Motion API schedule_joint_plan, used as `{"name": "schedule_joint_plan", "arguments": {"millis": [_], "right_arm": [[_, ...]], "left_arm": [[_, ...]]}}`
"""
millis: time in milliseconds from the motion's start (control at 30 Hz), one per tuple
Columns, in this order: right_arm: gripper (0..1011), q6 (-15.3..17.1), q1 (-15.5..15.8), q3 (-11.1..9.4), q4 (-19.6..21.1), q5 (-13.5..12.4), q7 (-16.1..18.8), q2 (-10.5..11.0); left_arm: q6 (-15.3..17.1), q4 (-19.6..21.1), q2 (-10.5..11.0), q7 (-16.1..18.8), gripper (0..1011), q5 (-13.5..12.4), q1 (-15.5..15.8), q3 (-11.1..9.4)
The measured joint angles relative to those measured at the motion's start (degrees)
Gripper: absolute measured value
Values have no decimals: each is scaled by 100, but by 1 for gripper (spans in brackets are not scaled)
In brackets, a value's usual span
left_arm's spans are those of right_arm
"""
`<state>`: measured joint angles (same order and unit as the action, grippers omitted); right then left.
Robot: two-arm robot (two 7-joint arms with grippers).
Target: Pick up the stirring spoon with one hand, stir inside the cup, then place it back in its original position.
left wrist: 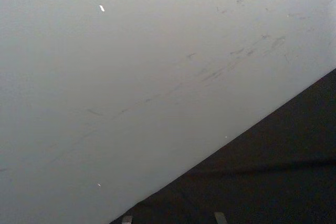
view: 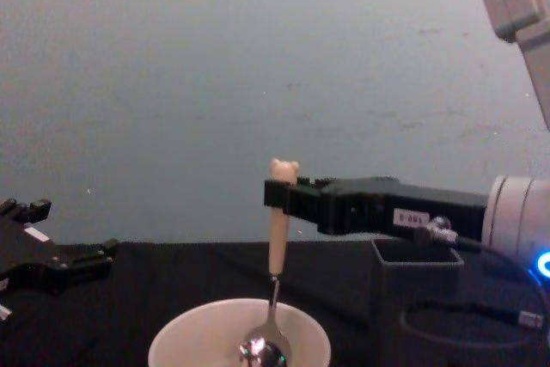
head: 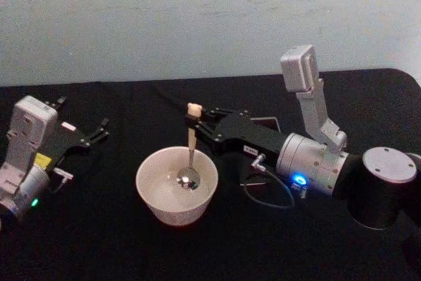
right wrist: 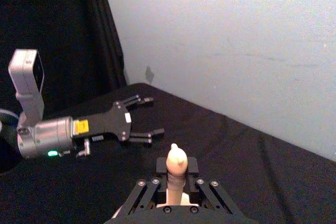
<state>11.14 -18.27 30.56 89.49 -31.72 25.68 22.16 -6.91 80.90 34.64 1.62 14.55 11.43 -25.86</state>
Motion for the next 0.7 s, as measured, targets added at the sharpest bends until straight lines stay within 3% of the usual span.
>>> {"name": "schedule_joint_plan", "arguments": {"millis": [700], "right_arm": [[218, 240, 71, -355, 607, -585, -504, 11]], "left_arm": [[0, 0, 0, 0, 1001, 0, 0, 0]]}}
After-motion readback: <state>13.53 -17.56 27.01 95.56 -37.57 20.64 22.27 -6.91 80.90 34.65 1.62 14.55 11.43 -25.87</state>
